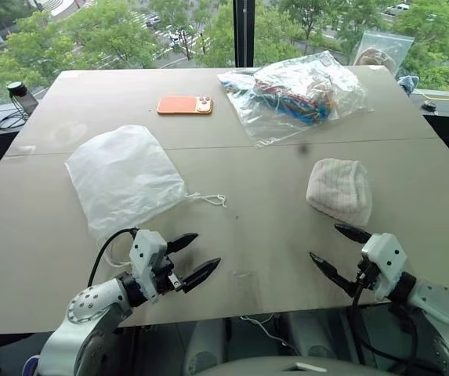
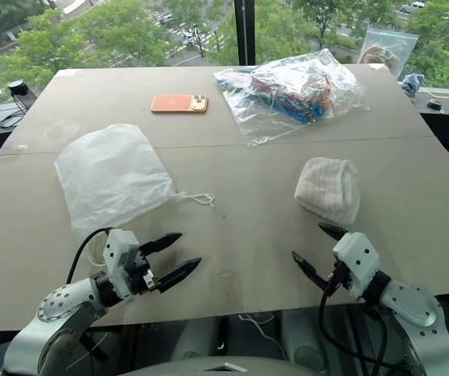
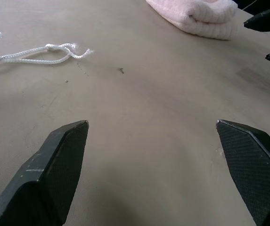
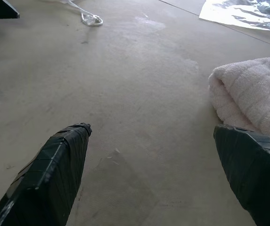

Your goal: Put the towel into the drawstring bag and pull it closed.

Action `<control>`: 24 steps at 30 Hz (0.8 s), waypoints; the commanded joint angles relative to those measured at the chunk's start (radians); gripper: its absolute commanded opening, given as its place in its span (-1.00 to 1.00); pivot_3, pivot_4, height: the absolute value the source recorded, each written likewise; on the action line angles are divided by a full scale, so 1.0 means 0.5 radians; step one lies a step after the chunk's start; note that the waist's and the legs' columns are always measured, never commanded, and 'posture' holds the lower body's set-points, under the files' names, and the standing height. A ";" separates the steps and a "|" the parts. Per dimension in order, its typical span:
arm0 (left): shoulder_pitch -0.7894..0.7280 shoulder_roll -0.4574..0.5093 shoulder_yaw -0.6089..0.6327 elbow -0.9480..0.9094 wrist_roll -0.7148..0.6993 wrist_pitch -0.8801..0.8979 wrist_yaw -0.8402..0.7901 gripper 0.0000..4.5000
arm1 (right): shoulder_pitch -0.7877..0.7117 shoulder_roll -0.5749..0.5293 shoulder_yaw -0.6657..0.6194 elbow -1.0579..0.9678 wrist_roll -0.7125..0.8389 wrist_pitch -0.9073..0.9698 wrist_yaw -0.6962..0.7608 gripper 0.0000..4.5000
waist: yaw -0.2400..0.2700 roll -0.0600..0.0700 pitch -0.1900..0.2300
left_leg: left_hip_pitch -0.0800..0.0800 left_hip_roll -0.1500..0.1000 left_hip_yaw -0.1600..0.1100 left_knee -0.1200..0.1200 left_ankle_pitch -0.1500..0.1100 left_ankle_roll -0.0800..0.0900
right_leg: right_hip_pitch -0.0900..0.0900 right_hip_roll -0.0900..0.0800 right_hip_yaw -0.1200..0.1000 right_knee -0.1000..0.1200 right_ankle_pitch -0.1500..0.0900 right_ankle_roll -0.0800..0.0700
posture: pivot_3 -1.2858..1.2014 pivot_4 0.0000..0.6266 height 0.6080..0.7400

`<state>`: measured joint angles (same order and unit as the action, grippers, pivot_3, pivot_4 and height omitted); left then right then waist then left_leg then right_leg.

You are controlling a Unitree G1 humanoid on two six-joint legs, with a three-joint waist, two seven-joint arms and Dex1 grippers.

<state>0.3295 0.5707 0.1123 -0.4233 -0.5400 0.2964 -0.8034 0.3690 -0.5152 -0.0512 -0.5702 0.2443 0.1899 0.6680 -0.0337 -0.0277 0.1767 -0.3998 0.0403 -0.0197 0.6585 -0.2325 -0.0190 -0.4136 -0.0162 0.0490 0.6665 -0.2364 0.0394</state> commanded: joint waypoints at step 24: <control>-0.033 -0.006 0.255 0.269 2.082 -0.907 1.370 1.00 | -0.288 -0.190 0.083 -0.077 0.194 -0.338 0.386 1.00 | 0.045 -0.006 -0.004 | 0.004 -0.001 0.011 -0.015 -0.003 0.005 | 0.000 0.000 0.007 -0.012 -0.001 0.003 | 0.03 -0.52 1.00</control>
<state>0.3331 0.5567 0.2312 -0.2886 0.4806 -0.1590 -0.1389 0.2299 -0.6135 -0.0065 -0.6026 0.3387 0.0470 0.8649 -0.0114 -0.0306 0.1750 -0.3976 0.0399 -0.0138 0.6508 -0.2339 -0.0164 -0.4134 -0.0162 0.0526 0.6604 -0.2371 0.0409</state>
